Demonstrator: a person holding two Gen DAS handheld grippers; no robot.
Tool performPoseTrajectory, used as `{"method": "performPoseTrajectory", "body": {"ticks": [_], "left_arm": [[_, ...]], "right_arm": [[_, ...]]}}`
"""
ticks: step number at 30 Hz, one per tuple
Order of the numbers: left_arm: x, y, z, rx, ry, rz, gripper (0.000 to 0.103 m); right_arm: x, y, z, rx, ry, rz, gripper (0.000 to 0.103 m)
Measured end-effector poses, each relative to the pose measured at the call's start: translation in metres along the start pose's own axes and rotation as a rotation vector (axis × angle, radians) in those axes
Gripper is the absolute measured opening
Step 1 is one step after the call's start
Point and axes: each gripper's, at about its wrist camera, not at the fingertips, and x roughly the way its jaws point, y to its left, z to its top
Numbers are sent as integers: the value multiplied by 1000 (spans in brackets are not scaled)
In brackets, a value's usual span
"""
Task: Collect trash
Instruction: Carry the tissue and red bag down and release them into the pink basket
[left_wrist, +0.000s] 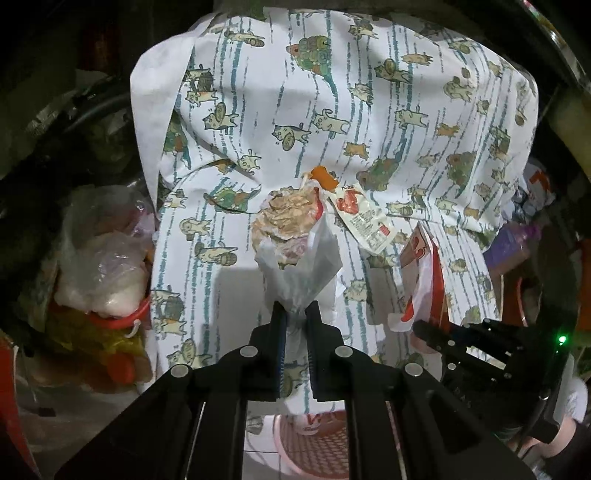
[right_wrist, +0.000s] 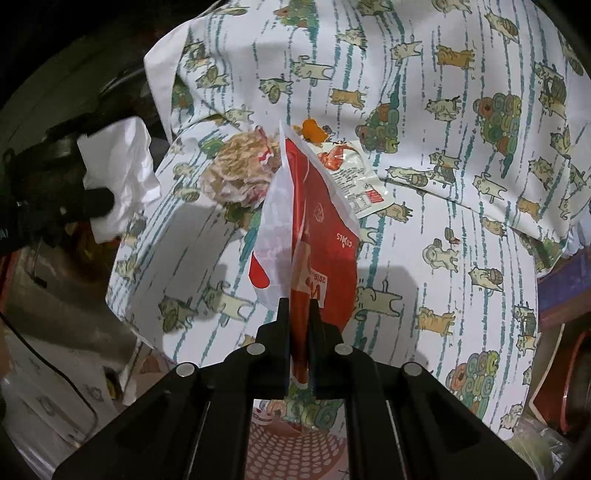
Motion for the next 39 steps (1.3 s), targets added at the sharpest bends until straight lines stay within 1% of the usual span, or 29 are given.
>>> {"method": "performPoseTrajectory", "body": {"ticks": [2, 4, 6, 10, 14, 17, 19, 21, 26, 30, 34, 39], "left_arm": [[-9, 2, -6, -4, -5, -9, 11], [-23, 3, -12, -15, -18, -31, 11], [-37, 3, -16, -26, -36, -31, 11], [-65, 0, -33, -34, -47, -66, 11], [-88, -10, -60, -20, -46, -88, 11], [-95, -18, -77, -36, -34, -112, 11], [-94, -23, -87, -46, -17, -138, 11], [-88, -32, -97, -43, 4, -156, 11], [-60, -49, -124, -10, 82, -159, 11], [-35, -51, -140, 10, 145, -166, 11], [-12, -52, -149, 16, 198, -154, 11], [2, -51, -150, 11, 225, -148, 12]], "right_arm": [[-5, -1, -6, -1, -9, -19, 7], [-15, 0, -11, 22, -14, 8, 7], [-28, 3, -14, 30, -26, 33, 7], [-61, 12, -22, 29, -67, 32, 7], [-86, 16, -40, 57, -69, 60, 7], [-94, 19, -56, 76, -40, 89, 8], [-92, 23, -67, 84, 3, 112, 9], [-86, 27, -79, 84, 50, 114, 9], [-62, 36, -108, 53, 127, 103, 10], [-40, 32, -122, 68, 214, 144, 10], [-29, 31, -127, 29, 224, 119, 10], [-14, 31, -131, 39, 277, 147, 11]]}}
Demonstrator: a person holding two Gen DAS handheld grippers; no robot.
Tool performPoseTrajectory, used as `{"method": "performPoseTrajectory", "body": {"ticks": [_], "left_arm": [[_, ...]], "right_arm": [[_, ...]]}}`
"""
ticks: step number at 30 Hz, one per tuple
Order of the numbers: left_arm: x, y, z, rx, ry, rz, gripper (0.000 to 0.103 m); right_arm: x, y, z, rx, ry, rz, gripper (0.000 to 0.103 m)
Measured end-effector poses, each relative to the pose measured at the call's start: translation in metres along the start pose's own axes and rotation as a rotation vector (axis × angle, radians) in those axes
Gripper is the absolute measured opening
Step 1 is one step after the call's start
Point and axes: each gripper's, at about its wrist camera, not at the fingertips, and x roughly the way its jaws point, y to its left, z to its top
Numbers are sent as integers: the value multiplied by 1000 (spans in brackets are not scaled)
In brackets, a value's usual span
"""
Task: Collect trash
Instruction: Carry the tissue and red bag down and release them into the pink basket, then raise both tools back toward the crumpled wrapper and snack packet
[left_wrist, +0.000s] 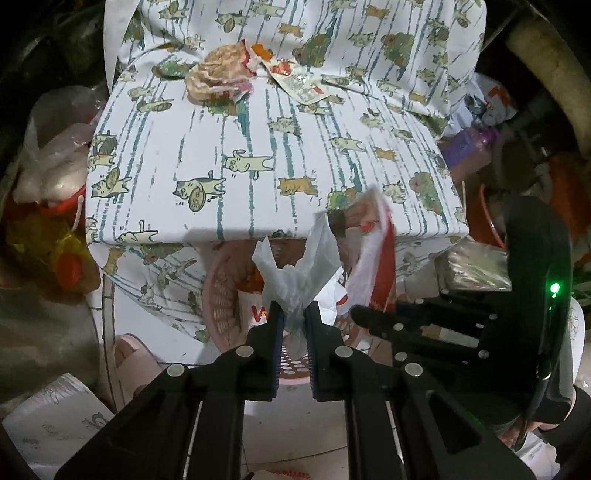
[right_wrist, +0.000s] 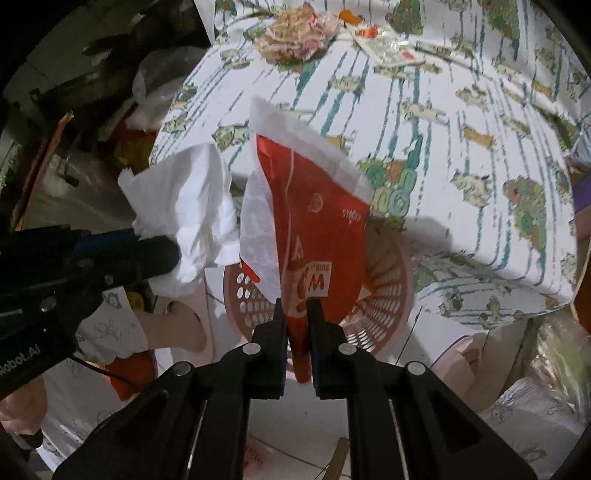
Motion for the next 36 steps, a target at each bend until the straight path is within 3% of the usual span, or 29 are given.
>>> {"method": "performPoseTrajectory", "body": {"ticks": [4, 10, 13, 19, 24, 28, 32, 36], "left_arm": [[3, 4, 1, -20, 12, -3, 18], [-5, 10, 4, -38, -24, 20, 52], [-12, 13, 4, -40, -45, 29, 53], [-35, 21, 7, -44, -120, 69, 53], [-64, 24, 8, -22, -249, 142, 55], [-83, 26, 8, -35, -327, 149, 59], [-97, 30, 9, -55, -392, 163, 60], [-110, 31, 8, -64, -465, 212, 69]], "right_arm": [[8, -3, 1, 21, 33, 19, 14], [0, -10, 6, 70, 12, 55, 32], [-7, -13, 7, 96, 1, 88, 39], [-25, -20, 9, 136, -40, 111, 42], [-59, -15, 13, 93, -183, 71, 45], [-88, -12, 16, 69, -307, 73, 53], [-107, -14, 20, 75, -380, 68, 56], [-119, -12, 23, 60, -440, -12, 56]]}}
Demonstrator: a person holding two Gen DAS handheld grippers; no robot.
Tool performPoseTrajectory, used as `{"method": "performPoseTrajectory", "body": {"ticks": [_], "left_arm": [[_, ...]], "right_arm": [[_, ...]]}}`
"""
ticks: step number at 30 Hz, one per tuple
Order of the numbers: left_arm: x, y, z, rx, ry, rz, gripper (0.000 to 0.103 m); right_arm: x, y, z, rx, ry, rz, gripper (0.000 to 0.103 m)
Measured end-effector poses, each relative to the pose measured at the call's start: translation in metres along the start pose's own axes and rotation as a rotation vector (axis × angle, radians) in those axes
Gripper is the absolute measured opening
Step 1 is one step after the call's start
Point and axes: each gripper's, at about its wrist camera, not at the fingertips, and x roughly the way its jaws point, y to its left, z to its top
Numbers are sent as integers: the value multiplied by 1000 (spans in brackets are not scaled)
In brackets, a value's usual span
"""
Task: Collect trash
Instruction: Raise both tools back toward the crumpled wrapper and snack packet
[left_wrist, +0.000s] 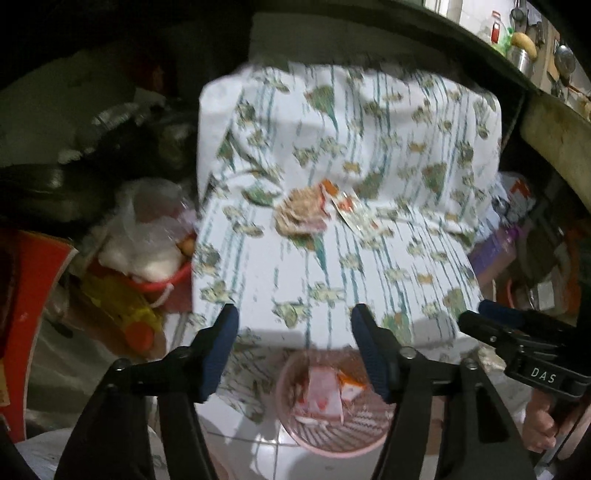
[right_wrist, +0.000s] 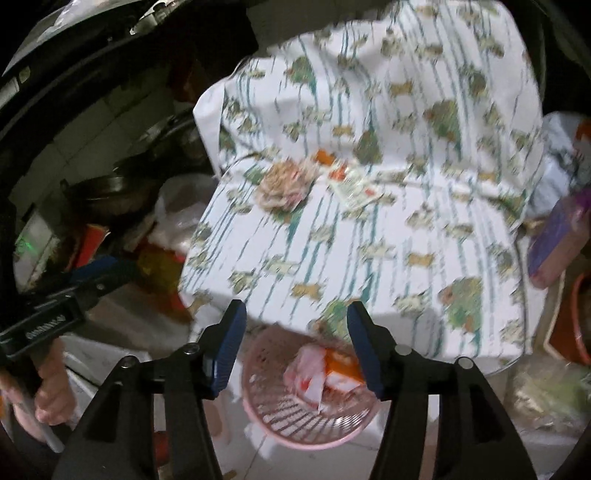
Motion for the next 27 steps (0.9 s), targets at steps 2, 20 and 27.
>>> {"method": "performPoseTrajectory", "body": {"ticks": [2, 20, 27], "left_arm": [[-5, 1, 2, 3, -27, 14, 72], [-16, -3, 6, 15, -90, 63, 85], [-19, -5, 8, 35, -114, 86, 85]], "right_arm": [[-3, 2, 2, -15, -19, -17, 58], [-12, 6, 6, -54, -105, -101, 70], [-15, -2, 12, -37, -109, -128, 71]]}}
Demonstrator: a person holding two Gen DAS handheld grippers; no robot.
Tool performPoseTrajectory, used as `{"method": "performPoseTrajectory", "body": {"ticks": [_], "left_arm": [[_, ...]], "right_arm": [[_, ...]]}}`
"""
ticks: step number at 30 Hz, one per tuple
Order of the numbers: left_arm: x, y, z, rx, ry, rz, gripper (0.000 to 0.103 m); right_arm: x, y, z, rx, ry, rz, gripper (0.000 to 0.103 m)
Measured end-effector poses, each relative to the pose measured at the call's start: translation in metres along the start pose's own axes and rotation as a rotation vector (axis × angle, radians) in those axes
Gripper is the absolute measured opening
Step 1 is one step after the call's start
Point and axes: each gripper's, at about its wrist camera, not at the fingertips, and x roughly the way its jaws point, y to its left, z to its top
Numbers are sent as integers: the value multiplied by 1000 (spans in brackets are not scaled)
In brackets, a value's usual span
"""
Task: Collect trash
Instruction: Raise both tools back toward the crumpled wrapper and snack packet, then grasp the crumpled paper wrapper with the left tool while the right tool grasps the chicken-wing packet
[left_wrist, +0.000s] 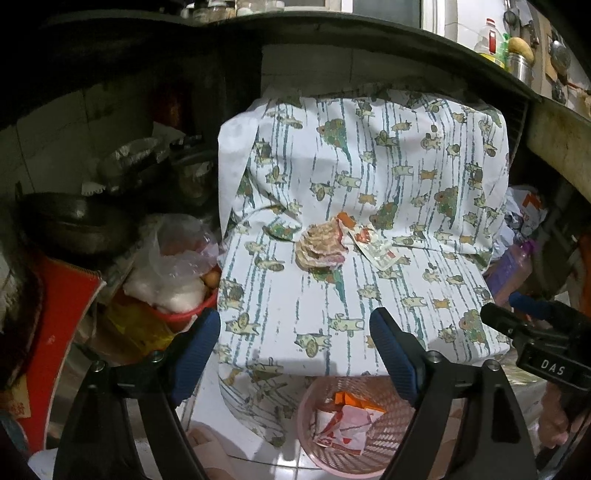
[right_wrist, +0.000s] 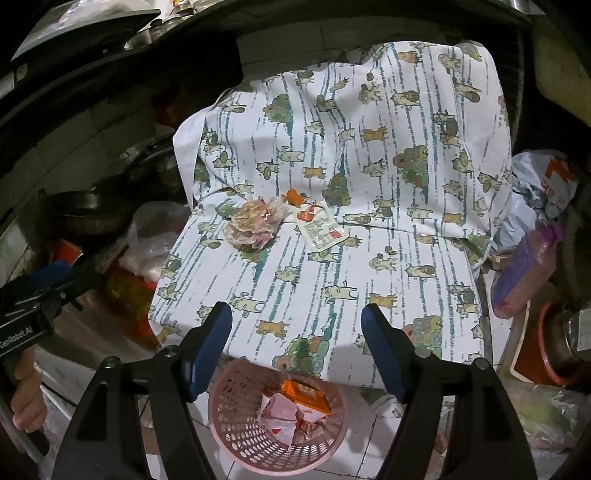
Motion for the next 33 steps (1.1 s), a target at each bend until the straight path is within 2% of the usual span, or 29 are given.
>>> {"method": "performPoseTrajectory", "body": {"ticks": [5, 11, 16, 19, 22, 26, 28, 31, 33], "left_arm": [[-4, -8, 16, 49, -29, 19, 85], [1, -6, 58, 26, -33, -8, 85], [16, -8, 97, 68, -113, 64, 87], [37, -6, 113, 68, -129, 99, 88], [68, -6, 123, 72, -87, 116, 89], [108, -7, 129, 78, -20, 105, 89], [131, -8, 132, 92, 16, 99, 89], [153, -6, 136, 83, 47, 29, 89], [167, -3, 139, 65, 73, 14, 89]], "right_arm": [[-8, 2, 16, -58, -35, -40, 71], [-16, -4, 69, -86, -92, -103, 71], [-10, -8, 111, -133, -147, -125, 76], [4, -11, 128, -130, -154, -137, 79], [27, -15, 140, -130, -149, -163, 88], [63, -19, 144, -144, -146, -221, 91], [86, -23, 145, -143, -112, -217, 91], [119, -26, 146, -152, -52, -203, 91], [144, -30, 146, -151, 4, -194, 91]]}}
